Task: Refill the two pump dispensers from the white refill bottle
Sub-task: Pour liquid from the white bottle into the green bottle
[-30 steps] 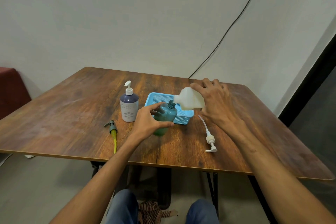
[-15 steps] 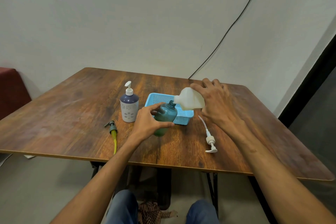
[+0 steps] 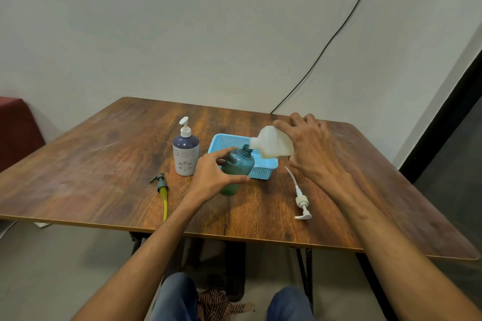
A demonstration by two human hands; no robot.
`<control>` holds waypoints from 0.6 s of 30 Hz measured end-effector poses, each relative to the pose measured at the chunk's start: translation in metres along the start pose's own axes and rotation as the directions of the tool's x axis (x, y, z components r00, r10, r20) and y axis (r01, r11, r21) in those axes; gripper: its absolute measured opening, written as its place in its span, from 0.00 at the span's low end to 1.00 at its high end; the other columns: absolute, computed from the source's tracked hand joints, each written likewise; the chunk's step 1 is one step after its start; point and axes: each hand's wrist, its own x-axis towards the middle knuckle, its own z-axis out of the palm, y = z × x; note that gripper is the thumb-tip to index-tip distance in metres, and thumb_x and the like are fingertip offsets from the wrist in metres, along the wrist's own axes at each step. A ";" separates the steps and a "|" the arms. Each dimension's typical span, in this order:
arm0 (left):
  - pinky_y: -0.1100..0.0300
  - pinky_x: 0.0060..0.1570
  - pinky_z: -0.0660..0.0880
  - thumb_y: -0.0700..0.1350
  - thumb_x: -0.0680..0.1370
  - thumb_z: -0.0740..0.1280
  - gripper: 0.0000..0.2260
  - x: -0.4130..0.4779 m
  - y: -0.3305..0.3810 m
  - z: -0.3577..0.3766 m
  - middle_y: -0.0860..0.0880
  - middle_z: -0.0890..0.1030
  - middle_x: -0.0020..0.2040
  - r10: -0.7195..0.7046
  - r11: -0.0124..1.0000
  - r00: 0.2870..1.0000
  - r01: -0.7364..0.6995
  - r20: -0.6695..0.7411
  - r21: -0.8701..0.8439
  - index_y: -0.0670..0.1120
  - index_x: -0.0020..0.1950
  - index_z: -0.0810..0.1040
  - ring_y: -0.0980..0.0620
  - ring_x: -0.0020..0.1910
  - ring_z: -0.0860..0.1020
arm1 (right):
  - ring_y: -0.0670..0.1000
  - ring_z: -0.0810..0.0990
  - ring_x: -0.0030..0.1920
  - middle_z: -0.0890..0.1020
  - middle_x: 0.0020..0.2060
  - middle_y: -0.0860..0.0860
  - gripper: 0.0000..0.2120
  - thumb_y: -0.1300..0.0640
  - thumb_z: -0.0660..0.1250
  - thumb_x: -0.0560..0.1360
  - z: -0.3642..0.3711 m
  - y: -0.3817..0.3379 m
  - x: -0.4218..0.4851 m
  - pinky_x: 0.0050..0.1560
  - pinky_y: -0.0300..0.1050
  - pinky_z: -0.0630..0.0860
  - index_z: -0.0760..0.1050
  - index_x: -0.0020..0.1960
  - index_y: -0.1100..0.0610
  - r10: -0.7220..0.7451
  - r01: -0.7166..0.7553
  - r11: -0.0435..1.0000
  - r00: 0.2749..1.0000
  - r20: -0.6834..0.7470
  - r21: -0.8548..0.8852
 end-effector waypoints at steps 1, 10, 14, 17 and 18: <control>0.58 0.57 0.79 0.52 0.65 0.82 0.38 0.000 0.000 0.000 0.49 0.80 0.64 0.000 1.000 1.000 0.000 0.001 0.001 0.49 0.72 0.75 0.54 0.58 0.78 | 0.59 0.75 0.54 0.76 0.59 0.54 0.36 0.58 0.78 0.62 0.001 0.000 0.000 0.51 0.56 0.73 0.72 0.68 0.47 -0.002 0.002 1.000 1.000 -0.003 0.002; 0.59 0.57 0.78 0.50 0.65 0.82 0.36 -0.002 0.004 0.000 0.52 0.80 0.60 -0.019 0.999 1.000 0.020 0.004 -0.045 0.49 0.71 0.75 0.54 0.57 0.78 | 0.58 0.75 0.54 0.76 0.60 0.54 0.39 0.57 0.80 0.61 0.012 0.001 -0.002 0.51 0.55 0.72 0.71 0.69 0.48 0.043 -0.043 0.998 0.999 -0.004 0.056; 0.59 0.59 0.78 0.49 0.65 0.82 0.37 -0.003 0.006 -0.002 0.54 0.80 0.58 -0.040 0.994 0.999 0.040 0.002 -0.097 0.47 0.72 0.75 0.57 0.56 0.78 | 0.56 0.74 0.52 0.76 0.58 0.51 0.39 0.54 0.80 0.60 0.019 0.000 -0.004 0.47 0.51 0.72 0.70 0.69 0.46 0.082 -0.082 0.991 0.997 0.007 0.106; 0.58 0.59 0.79 0.50 0.63 0.83 0.38 -0.005 0.005 -0.003 0.56 0.80 0.57 -0.060 0.987 0.998 0.057 -0.012 -0.148 0.48 0.71 0.76 0.60 0.56 0.78 | 0.56 0.75 0.53 0.76 0.55 0.50 0.41 0.49 0.81 0.57 0.026 -0.001 -0.006 0.47 0.53 0.76 0.70 0.67 0.45 0.133 -0.132 0.957 0.991 0.011 0.258; 0.57 0.58 0.79 0.50 0.63 0.83 0.38 -0.005 0.005 -0.004 0.56 0.80 0.57 -0.065 0.985 0.998 0.061 -0.019 -0.164 0.48 0.71 0.76 0.59 0.57 0.78 | 0.56 0.75 0.54 0.76 0.55 0.50 0.42 0.49 0.81 0.56 0.029 -0.001 -0.007 0.48 0.54 0.77 0.70 0.67 0.45 0.153 -0.149 0.929 0.988 0.016 0.338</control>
